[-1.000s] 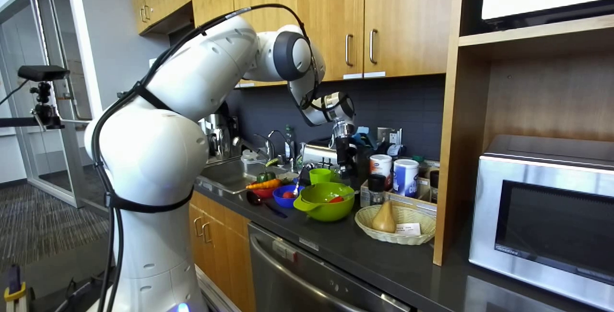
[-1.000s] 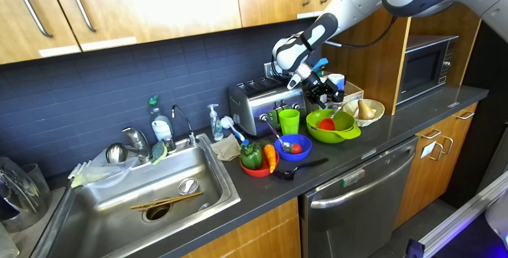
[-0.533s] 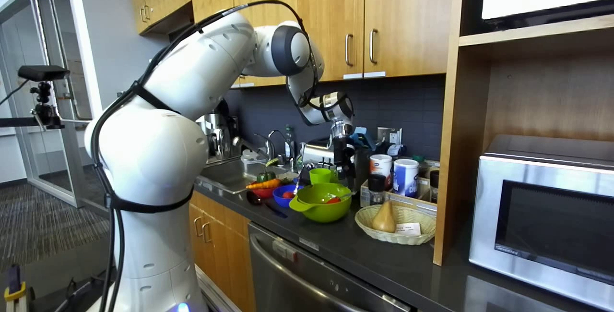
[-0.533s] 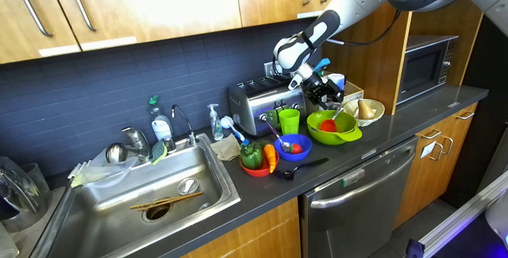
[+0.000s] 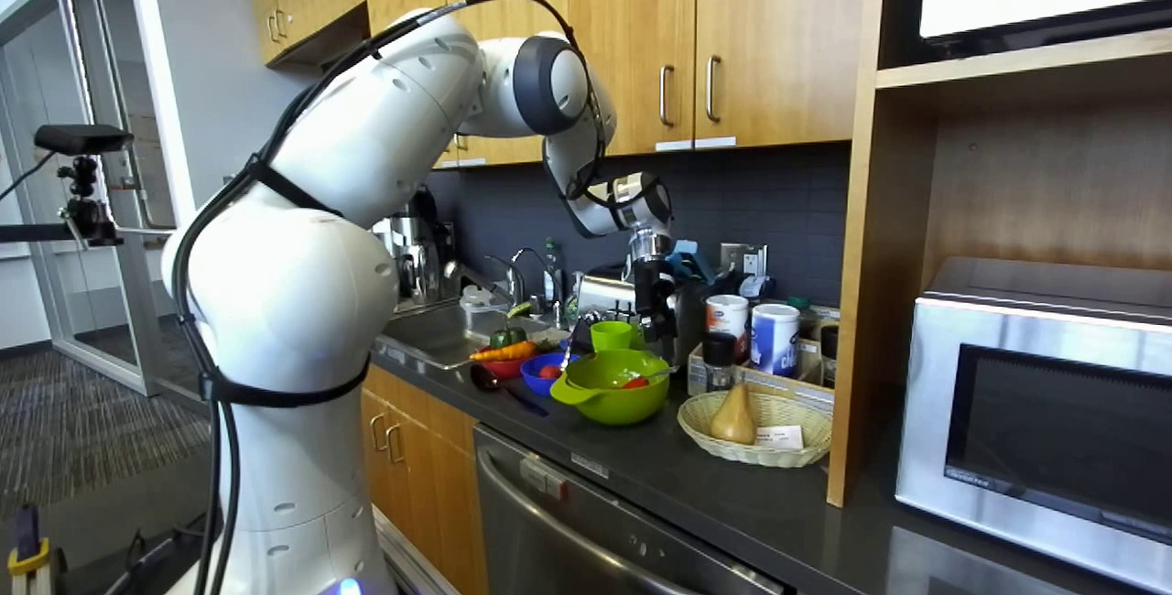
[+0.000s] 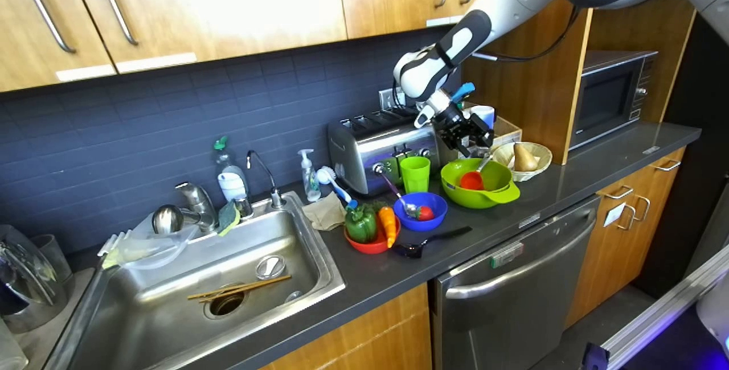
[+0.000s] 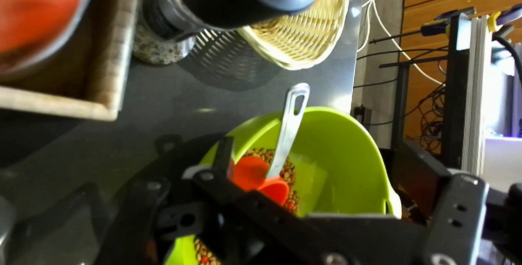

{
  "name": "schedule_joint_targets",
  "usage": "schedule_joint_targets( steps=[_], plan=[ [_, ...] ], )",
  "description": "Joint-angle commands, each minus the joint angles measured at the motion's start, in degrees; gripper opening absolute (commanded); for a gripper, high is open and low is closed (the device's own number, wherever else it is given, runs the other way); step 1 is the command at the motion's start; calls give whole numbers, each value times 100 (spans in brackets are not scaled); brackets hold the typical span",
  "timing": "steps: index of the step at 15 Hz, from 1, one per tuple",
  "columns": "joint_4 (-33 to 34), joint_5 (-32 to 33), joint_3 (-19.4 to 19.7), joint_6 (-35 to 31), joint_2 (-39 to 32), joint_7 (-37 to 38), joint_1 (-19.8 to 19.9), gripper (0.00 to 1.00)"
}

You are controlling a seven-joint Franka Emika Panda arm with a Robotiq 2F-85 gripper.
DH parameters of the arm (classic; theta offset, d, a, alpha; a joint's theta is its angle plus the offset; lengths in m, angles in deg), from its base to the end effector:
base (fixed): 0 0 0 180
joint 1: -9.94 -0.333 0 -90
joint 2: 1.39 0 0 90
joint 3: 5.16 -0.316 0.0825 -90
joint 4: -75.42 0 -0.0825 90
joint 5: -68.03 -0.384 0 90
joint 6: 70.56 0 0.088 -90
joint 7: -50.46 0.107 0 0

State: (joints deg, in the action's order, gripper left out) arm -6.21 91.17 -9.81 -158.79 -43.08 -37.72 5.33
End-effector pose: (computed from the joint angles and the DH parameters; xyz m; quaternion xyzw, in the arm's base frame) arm 0.6523 0.0541 0.2402 -0.5804 -0.7410 0.3322 0.0601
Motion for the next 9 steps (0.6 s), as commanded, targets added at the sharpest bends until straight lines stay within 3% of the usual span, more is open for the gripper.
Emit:
schedule_joint_targets(
  steps=[1, 9],
  plan=[
    [-475, -22, -59, -267, 441, 114, 47, 100],
    [-694, -115, -72, -263, 404, 42, 97, 100]
  ],
)
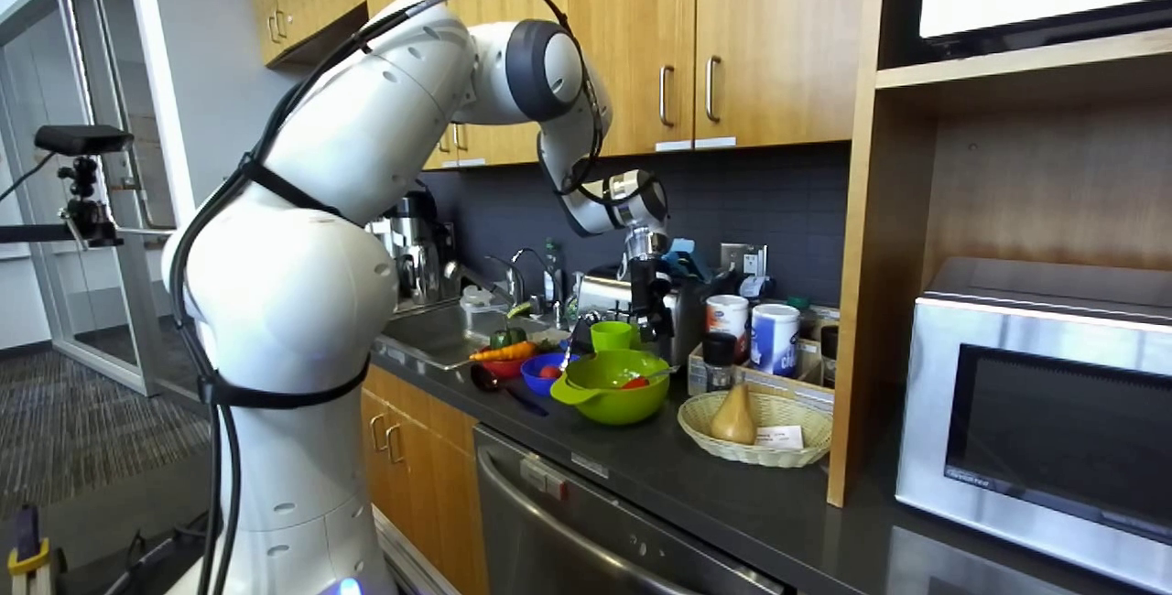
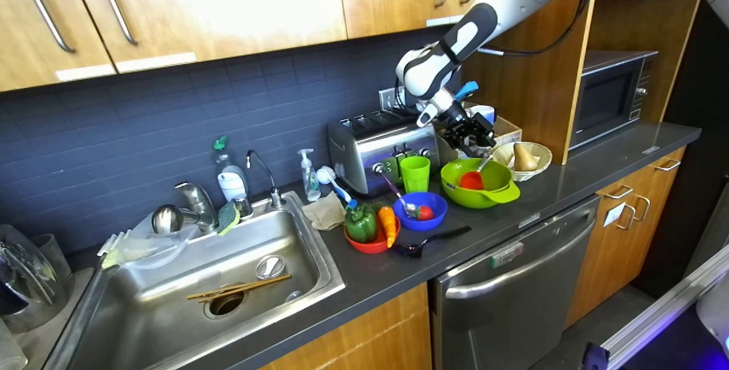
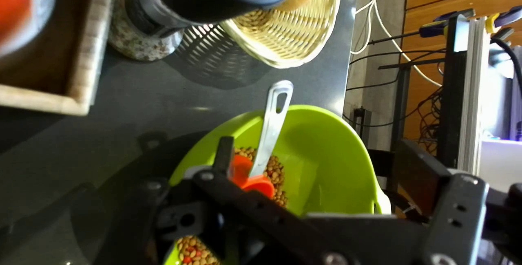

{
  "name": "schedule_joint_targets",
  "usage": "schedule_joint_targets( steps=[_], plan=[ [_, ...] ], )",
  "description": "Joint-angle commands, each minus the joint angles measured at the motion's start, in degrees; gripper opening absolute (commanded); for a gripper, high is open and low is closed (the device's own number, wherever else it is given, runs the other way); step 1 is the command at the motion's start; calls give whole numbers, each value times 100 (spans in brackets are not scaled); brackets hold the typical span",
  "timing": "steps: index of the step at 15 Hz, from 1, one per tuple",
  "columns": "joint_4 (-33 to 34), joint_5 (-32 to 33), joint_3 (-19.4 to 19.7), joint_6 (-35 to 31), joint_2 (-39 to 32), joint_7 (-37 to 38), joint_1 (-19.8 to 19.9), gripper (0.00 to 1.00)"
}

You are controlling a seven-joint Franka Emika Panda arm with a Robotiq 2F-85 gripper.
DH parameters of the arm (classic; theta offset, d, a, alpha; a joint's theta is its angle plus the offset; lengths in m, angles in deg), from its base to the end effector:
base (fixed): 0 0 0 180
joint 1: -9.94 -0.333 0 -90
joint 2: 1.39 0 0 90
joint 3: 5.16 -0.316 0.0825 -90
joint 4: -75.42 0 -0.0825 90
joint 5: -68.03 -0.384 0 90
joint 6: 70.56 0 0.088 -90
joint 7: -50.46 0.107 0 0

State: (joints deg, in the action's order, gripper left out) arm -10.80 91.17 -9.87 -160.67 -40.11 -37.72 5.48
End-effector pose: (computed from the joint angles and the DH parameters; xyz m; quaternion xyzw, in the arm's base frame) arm 0.6391 0.0536 0.2436 -0.5763 -0.7452 0.3302 0.0589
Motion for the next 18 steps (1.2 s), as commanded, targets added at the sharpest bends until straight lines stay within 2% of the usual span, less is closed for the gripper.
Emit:
schedule_joint_targets(
  steps=[1, 13, 18],
  plan=[
    [-250, -124, -72, -58, 76, 23, 93, 100],
    [-257, -124, -113, -42, -31, -67, 117, 100],
    [-733, -115, -180, -275, 190, 30, 100, 100]
  ],
)
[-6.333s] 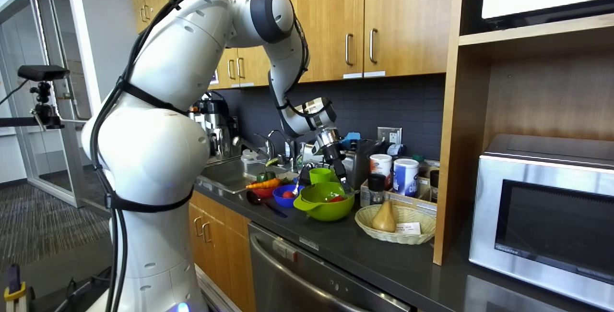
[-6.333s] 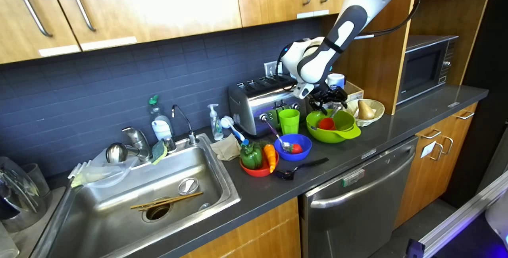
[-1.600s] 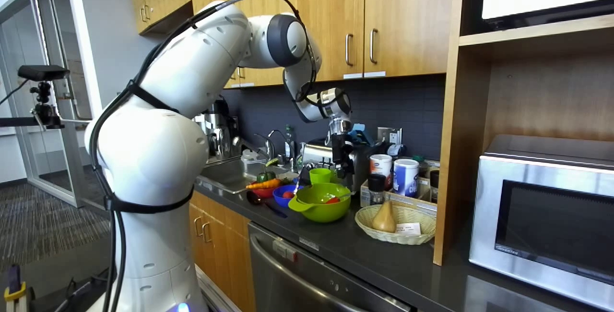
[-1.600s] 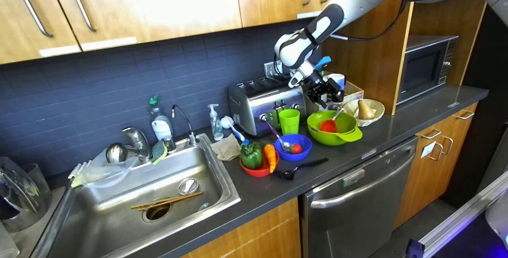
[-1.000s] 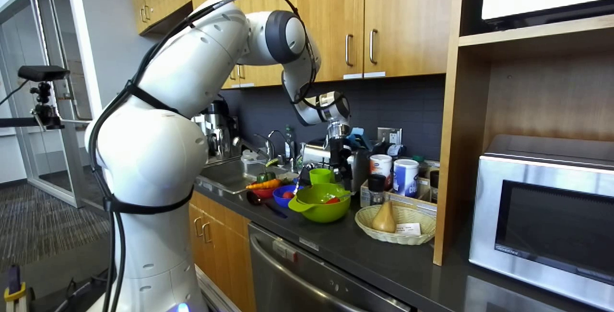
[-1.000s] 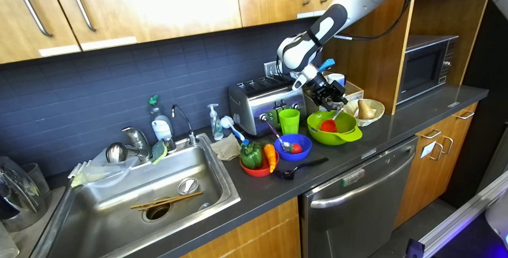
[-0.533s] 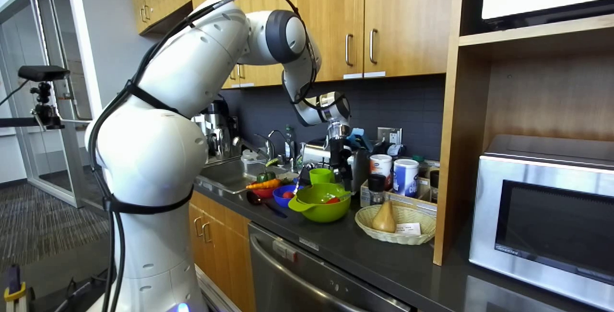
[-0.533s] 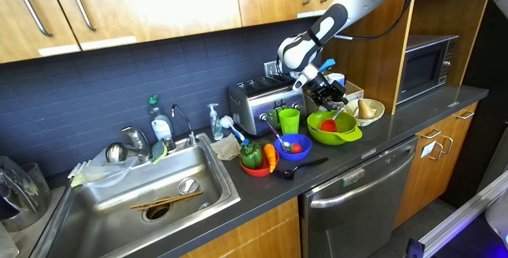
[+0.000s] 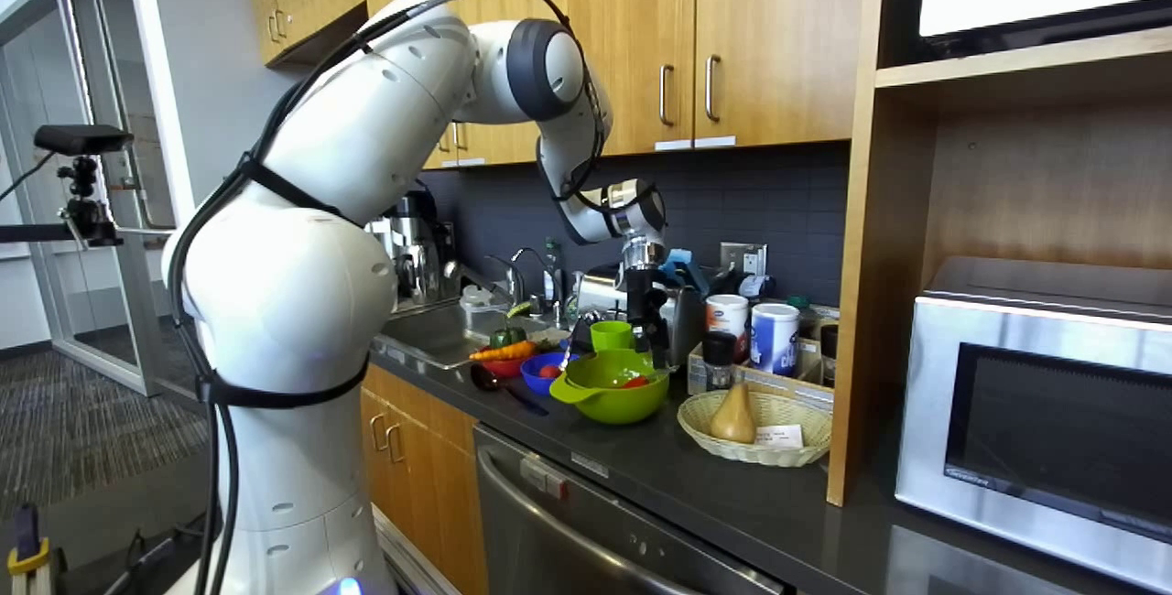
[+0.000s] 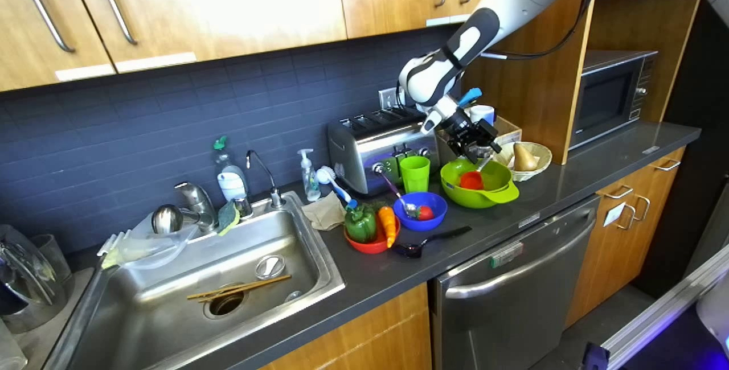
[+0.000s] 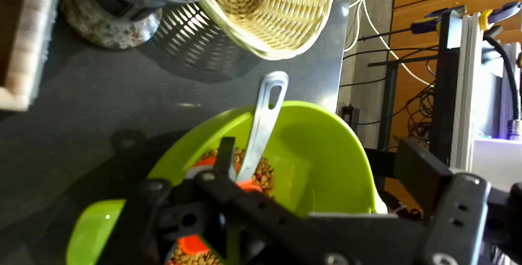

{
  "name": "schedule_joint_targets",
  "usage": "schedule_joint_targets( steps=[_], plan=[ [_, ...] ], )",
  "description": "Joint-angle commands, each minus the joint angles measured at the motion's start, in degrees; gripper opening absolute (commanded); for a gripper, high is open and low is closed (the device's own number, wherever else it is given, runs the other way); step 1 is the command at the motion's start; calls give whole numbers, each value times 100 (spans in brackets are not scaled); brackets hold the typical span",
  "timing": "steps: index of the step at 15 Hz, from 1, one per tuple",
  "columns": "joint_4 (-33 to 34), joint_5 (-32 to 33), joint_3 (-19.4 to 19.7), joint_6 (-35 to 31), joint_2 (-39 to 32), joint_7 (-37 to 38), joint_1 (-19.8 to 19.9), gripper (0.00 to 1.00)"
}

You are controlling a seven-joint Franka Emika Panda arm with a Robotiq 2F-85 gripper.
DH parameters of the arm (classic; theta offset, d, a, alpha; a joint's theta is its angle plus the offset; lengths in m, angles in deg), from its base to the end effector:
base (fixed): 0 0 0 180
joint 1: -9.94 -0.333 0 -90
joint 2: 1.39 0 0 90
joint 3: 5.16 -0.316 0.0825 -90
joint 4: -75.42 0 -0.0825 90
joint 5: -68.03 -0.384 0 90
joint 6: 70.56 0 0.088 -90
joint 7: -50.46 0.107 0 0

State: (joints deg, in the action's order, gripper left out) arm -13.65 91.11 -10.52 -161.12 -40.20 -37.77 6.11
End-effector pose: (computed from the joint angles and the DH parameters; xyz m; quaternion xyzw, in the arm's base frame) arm 0.6254 0.0524 0.2242 -0.5677 -0.7451 0.3416 0.0763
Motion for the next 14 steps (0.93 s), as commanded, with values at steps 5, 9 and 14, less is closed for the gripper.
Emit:
schedule_joint_targets(
  steps=[5, 9, 14],
  plan=[
    [-647, -64, -121, -366, 262, -4, 56, 100],
    [-707, -33, -116, -393, 248, -54, 62, 100],
    [-820, -22, -120, -459, 203, -128, 78, 100]
  ],
)
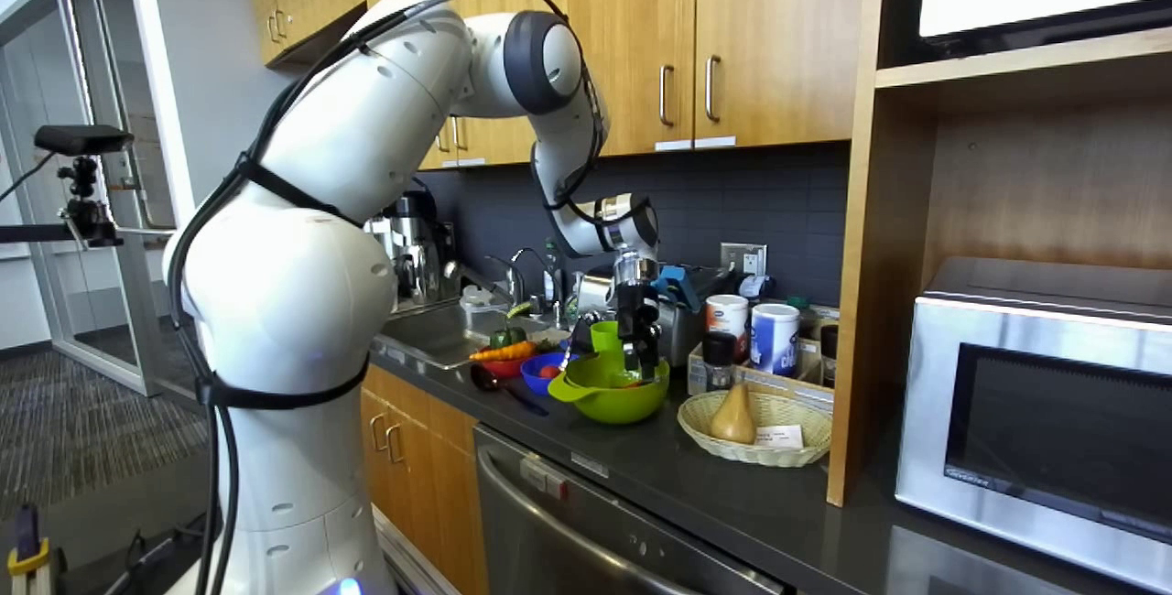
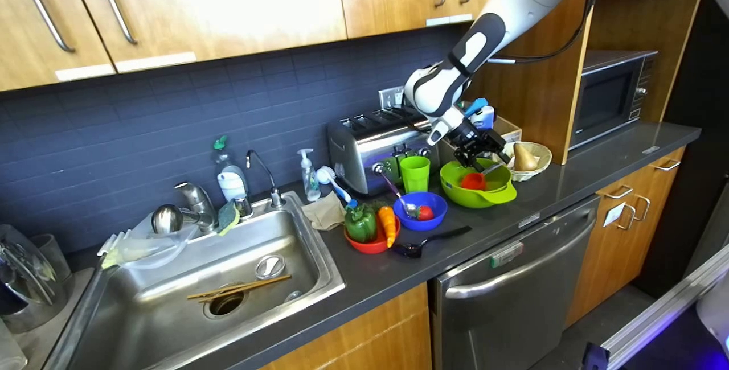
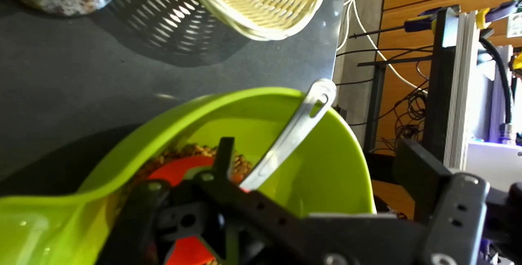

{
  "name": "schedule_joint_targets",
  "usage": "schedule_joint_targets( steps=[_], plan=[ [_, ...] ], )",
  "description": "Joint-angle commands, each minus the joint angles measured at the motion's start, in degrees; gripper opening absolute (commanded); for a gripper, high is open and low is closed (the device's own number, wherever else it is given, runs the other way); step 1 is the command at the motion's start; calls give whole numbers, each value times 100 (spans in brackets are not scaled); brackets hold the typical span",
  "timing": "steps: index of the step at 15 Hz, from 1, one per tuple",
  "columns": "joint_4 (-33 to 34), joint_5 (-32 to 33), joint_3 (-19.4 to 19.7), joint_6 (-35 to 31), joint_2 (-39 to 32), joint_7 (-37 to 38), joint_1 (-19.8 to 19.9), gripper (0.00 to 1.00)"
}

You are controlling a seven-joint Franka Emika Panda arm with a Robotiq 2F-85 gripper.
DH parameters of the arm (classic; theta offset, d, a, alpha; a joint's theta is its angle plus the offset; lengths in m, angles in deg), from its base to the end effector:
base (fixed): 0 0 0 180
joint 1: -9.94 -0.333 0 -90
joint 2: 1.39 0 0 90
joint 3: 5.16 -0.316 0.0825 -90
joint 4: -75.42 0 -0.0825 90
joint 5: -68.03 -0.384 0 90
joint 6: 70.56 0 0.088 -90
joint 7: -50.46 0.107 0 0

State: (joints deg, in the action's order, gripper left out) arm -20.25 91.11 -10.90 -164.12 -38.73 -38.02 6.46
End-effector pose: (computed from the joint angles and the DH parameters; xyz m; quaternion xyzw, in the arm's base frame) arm 0.5987 0.0527 0.1993 -0.5514 -0.7515 0.3503 0.0922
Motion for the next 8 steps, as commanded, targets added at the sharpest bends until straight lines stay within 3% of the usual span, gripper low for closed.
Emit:
schedule_joint_targets(
  steps=[1, 4, 5, 8],
  plan=[
    [-176, -24, -83, -179, 50, -124, 44, 100],
    [-218, -25, -90, -210, 47, -175, 37, 97],
    [-232, -28, -94, -215, 59, -189, 36, 74],
    [-238, -22, -109, -232, 78, -203, 27, 65]
  ],
)
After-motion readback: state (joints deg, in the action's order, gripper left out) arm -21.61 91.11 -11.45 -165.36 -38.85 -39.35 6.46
